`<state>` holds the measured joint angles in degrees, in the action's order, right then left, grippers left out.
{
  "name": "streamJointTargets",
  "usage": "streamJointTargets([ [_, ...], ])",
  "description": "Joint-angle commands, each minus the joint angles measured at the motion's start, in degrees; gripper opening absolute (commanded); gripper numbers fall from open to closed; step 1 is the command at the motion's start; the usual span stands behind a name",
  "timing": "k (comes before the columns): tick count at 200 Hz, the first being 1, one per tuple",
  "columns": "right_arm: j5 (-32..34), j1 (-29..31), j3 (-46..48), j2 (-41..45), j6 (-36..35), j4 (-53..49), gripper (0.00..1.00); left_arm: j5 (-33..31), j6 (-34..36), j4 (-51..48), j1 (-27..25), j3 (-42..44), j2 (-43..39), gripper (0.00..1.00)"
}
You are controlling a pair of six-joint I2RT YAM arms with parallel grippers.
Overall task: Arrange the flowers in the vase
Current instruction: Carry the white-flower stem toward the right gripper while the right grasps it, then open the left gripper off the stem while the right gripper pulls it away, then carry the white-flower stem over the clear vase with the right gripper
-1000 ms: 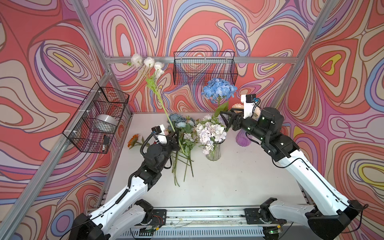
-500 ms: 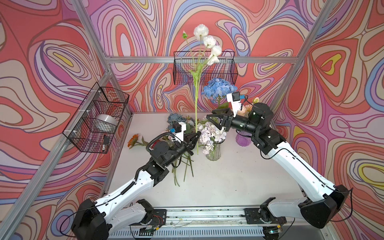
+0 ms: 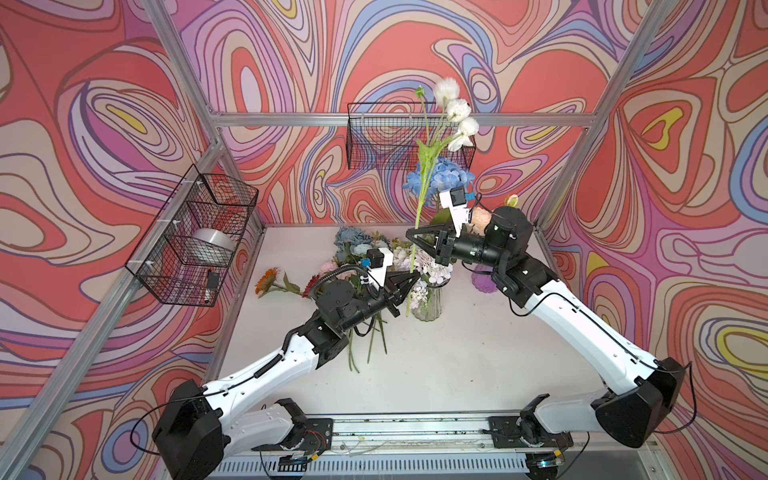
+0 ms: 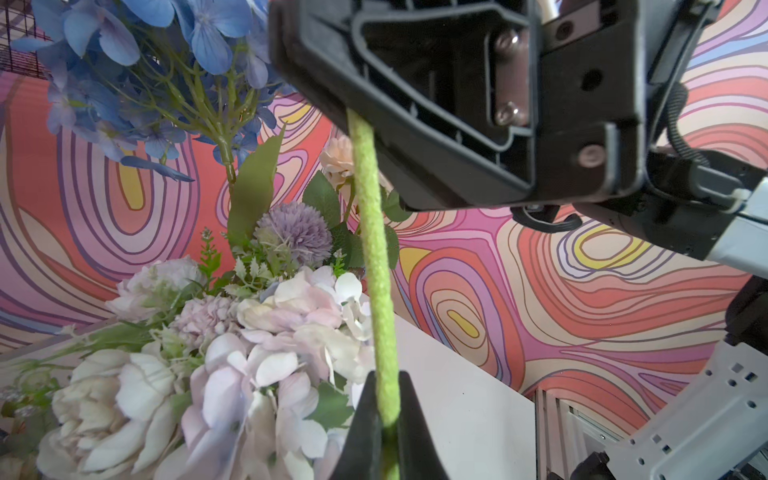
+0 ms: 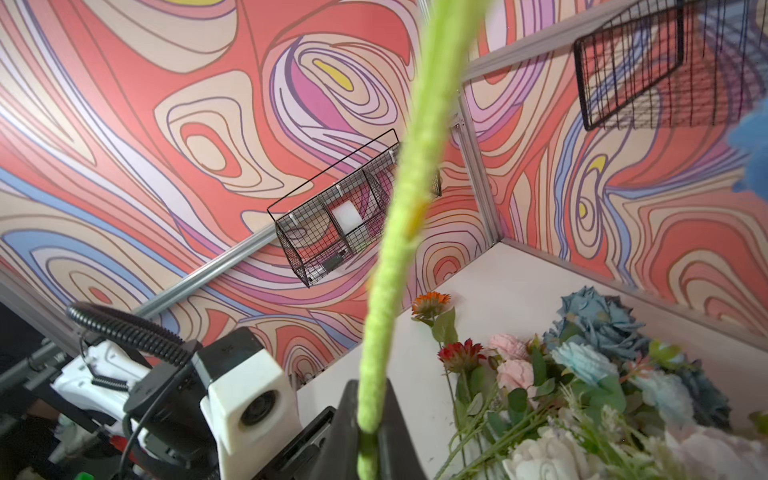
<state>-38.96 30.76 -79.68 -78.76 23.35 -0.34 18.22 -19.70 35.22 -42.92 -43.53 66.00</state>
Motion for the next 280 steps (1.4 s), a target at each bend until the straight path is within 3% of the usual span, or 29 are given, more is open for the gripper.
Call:
streamJointTargets([
  [1, 1.3, -0.3, 0.8, 0.5, -1.0, -0.3, 0.00, 1.1, 0.9, 2.4, -0.7, -1.0, -0.7, 0.10],
  [23, 1.2, -0.3, 1.2, 1.4, -1.4, -1.9, 0.00, -3.6, -0.8, 2.4, -0.6, 0.4, -2.7, 0.92],
  [28, 1.2, -0.3, 1.2, 1.9, -1.5, -2.5, 0.00, -5.2, -1.0, 2.1, -0.7, 1.0, -3.5, 0.99],
  [66, 2.2, -0.3, 3.6, 7.7, -4.3, -9.6, 0.00, -26.1, -0.7, -4.8, -0.5, 6.4, -11.5, 1.00],
  [83, 6.0, -0.3, 5.4, 11.1, -6.6, -14.1, 0.00, -39.4, -4.1, -14.2, 0.3, 7.1, -13.7, 1.00],
  [96, 11.0, -0.3, 6.7, 13.7, -8.6, -17.8, 0.00, -43.4, -7.7, -20.2, 1.6, 7.5, -14.4, 1.00],
  [107, 15.9, -0.3, 7.5, 15.4, -10.3, -20.8, 0.00, -43.0, -10.7, -21.7, 3.3, 9.1, -14.6, 1.00],
  [135, 35.6, -0.3, 8.6, 17.3, -11.5, -24.5, 0.00, -38.7, -16.6, -20.1, 6.3, 12.6, -12.8, 1.00],
  [165, 49.0, -0.3, 9.5, 17.1, -13.7, -19.2, 0.00, -36.8, -17.4, -19.0, 6.7, 11.9, -8.1, 1.00],
  [212, 50.5, -0.3, 10.7, 17.4, -17.0, -4.3, 0.00, -34.0, -17.0, -18.7, 7.2, 10.0, -3.8, 1.00],
  [280, 48.8, -0.3, 18.8, 21.3, -14.7, 11.3, 0.00, -33.1, -17.9, -18.0, 8.6, 10.8, -3.4, 1.00],
])
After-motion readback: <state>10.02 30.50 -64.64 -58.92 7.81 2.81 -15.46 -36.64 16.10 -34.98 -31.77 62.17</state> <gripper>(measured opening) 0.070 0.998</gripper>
